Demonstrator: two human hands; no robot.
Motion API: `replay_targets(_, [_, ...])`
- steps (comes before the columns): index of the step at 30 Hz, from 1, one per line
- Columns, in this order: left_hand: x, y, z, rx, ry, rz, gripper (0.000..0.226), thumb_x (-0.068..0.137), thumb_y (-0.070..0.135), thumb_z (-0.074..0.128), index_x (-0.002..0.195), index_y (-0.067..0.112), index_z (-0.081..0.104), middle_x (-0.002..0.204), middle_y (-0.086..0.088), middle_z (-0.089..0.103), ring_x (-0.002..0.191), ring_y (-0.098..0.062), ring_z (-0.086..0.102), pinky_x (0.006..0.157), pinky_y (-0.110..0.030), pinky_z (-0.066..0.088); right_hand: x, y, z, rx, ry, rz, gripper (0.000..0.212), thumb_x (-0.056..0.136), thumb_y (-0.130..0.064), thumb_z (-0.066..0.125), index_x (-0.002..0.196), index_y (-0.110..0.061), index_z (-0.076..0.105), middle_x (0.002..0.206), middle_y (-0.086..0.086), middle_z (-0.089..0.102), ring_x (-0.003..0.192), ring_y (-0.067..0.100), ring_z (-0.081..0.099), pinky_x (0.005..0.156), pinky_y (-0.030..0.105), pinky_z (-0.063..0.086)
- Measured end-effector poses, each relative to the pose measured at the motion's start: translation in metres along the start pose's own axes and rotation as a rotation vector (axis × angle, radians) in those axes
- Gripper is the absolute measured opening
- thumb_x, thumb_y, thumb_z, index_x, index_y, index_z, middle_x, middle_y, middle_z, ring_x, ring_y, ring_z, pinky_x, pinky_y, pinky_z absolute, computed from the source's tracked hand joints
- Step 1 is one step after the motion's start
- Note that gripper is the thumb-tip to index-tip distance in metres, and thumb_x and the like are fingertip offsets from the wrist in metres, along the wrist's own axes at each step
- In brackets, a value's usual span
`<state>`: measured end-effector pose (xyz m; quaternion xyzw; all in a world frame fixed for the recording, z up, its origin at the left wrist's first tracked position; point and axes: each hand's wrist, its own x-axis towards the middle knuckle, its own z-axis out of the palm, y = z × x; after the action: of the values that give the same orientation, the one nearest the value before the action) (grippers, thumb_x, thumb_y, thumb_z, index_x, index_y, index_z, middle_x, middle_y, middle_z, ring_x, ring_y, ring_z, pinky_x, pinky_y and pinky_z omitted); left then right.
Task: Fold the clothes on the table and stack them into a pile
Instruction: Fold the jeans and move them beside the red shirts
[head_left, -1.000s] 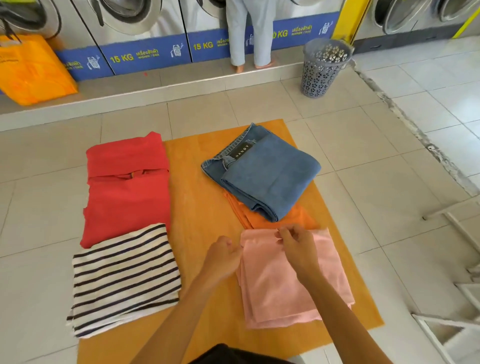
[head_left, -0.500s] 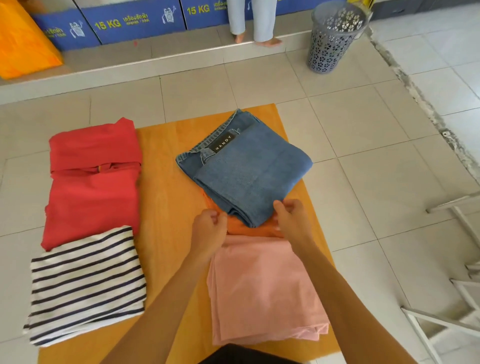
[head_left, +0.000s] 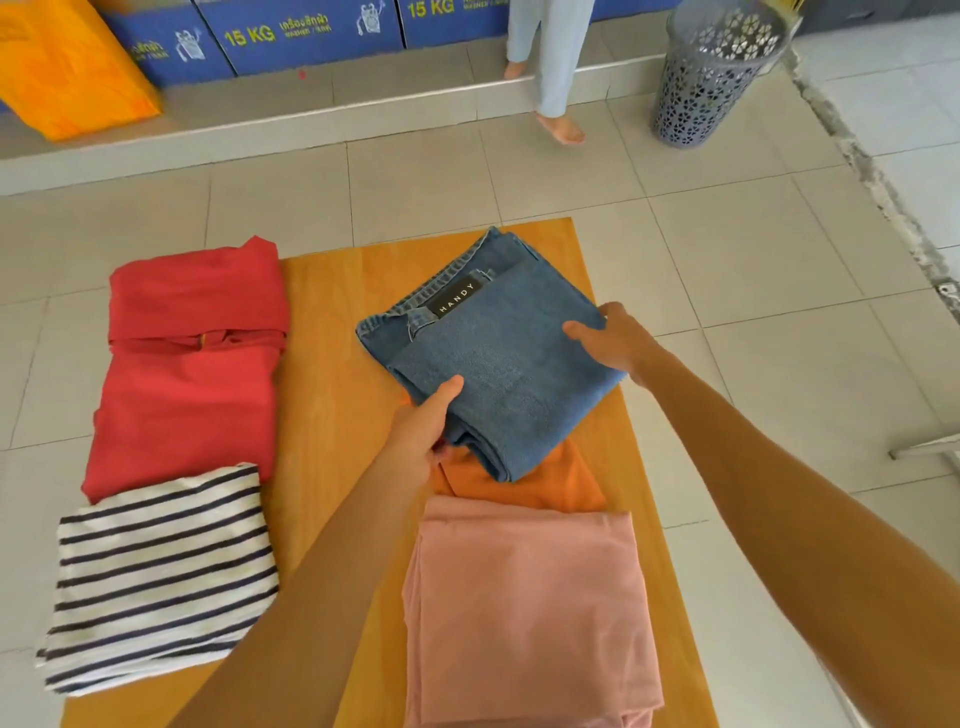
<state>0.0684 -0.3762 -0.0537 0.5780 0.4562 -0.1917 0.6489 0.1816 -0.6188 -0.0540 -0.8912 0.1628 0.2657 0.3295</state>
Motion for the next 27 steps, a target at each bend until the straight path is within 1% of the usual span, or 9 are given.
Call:
replay_targets(4, [0.002, 0.004, 0.000, -0.015, 0.016, 0.006, 0.048, 0.077, 0.041, 0.078, 0.118, 0.019, 0.063, 0.113, -0.001, 0.070, 0.089, -0.016, 0.066, 0.062, -0.028, 0.048, 0.018, 0.003, -0.007, -0.136, -0.041, 0.073, 0.097, 0.075, -0.077, 0.058, 0.143, -0.010, 0.040, 0.139, 0.013, 0.053, 0.125, 0.039, 0.051, 0.104, 0.054, 0.044])
replay_targets(7, [0.003, 0.004, -0.001, -0.090, -0.005, 0.043, 0.046, 0.076, 0.037, 0.078, 0.115, 0.017, 0.065, 0.109, -0.001, 0.072, 0.092, -0.020, 0.069, 0.072, -0.033, 0.056, 0.025, 0.008, -0.014, -0.109, -0.120, 0.077, 0.089, 0.078, -0.074, 0.062, 0.131, -0.003, 0.053, 0.129, 0.014, 0.060, 0.112, 0.035, 0.059, 0.089, 0.045, 0.051])
replay_targets(11, [0.012, 0.012, -0.004, -0.116, -0.011, 0.081, 0.060, 0.066, 0.043, 0.079, 0.119, 0.021, 0.065, 0.113, 0.001, 0.071, 0.101, -0.022, 0.068, 0.093, -0.044, 0.054, 0.023, 0.018, -0.016, -0.064, -0.160, 0.064, 0.078, 0.083, -0.071, 0.061, 0.114, 0.001, 0.057, 0.109, 0.013, 0.062, 0.090, 0.030, 0.060, 0.069, 0.035, 0.045])
replay_targets(14, [0.016, 0.013, -0.004, -0.126, -0.050, 0.061, 0.061, 0.065, 0.042, 0.079, 0.121, 0.023, 0.063, 0.115, 0.001, 0.070, 0.104, -0.023, 0.067, 0.094, -0.044, 0.052, 0.020, 0.024, -0.017, -0.094, -0.129, 0.043, 0.067, 0.085, -0.069, 0.059, 0.093, -0.003, 0.060, 0.092, 0.012, 0.063, 0.071, 0.023, 0.055, 0.062, 0.032, 0.041])
replay_targets(16, [0.017, 0.012, -0.004, -0.132, -0.060, 0.049, 0.059, 0.067, 0.042, 0.078, 0.122, 0.024, 0.063, 0.115, 0.002, 0.070, 0.105, -0.023, 0.066, 0.094, -0.044, 0.051, 0.019, 0.025, -0.017, -0.091, -0.114, 0.033, 0.060, 0.083, -0.068, 0.062, 0.082, -0.008, 0.055, 0.083, 0.008, 0.059, 0.066, 0.021, 0.052, 0.058, 0.031, 0.038])
replay_targets(18, [0.019, 0.012, -0.006, -0.140, -0.051, 0.064, 0.061, 0.066, 0.043, 0.078, 0.122, 0.023, 0.064, 0.115, 0.002, 0.071, 0.104, -0.023, 0.068, 0.096, -0.045, 0.052, 0.018, 0.025, -0.013, -0.092, -0.106, 0.029, 0.065, 0.077, -0.072, 0.064, 0.090, -0.009, 0.055, 0.086, 0.006, 0.060, 0.071, 0.022, 0.055, 0.062, 0.034, 0.042])
replay_targets(21, [0.021, 0.018, -0.014, -0.162, -0.030, 0.097, 0.054, 0.072, 0.039, 0.077, 0.121, 0.021, 0.065, 0.113, -0.001, 0.073, 0.101, -0.025, 0.071, 0.092, -0.044, 0.056, 0.010, 0.013, -0.011, -0.059, -0.135, 0.054, 0.069, 0.076, -0.073, 0.065, 0.108, -0.012, 0.060, 0.102, 0.006, 0.066, 0.094, 0.028, 0.064, 0.083, 0.041, 0.052])
replay_targets(23, [0.022, 0.025, -0.025, -0.154, -0.033, 0.108, 0.044, 0.080, 0.034, 0.074, 0.120, 0.019, 0.065, 0.111, -0.003, 0.074, 0.099, -0.026, 0.071, 0.089, -0.044, 0.057, 0.007, 0.003, -0.011, 0.020, -0.254, 0.072, 0.063, 0.079, -0.067, 0.068, 0.113, -0.014, 0.064, 0.107, 0.006, 0.071, 0.099, 0.028, 0.068, 0.093, 0.043, 0.054])
replay_targets(27, [0.020, 0.039, -0.053, -0.102, -0.070, 0.105, 0.034, 0.086, 0.030, 0.071, 0.118, 0.019, 0.065, 0.110, -0.004, 0.075, 0.100, -0.027, 0.071, 0.081, -0.043, 0.057, -0.004, -0.018, -0.012, 0.373, -0.547, 0.136, 0.054, 0.084, -0.044, 0.077, 0.123, -0.008, 0.066, 0.111, 0.012, 0.077, 0.104, 0.032, 0.073, 0.101, 0.049, 0.054])
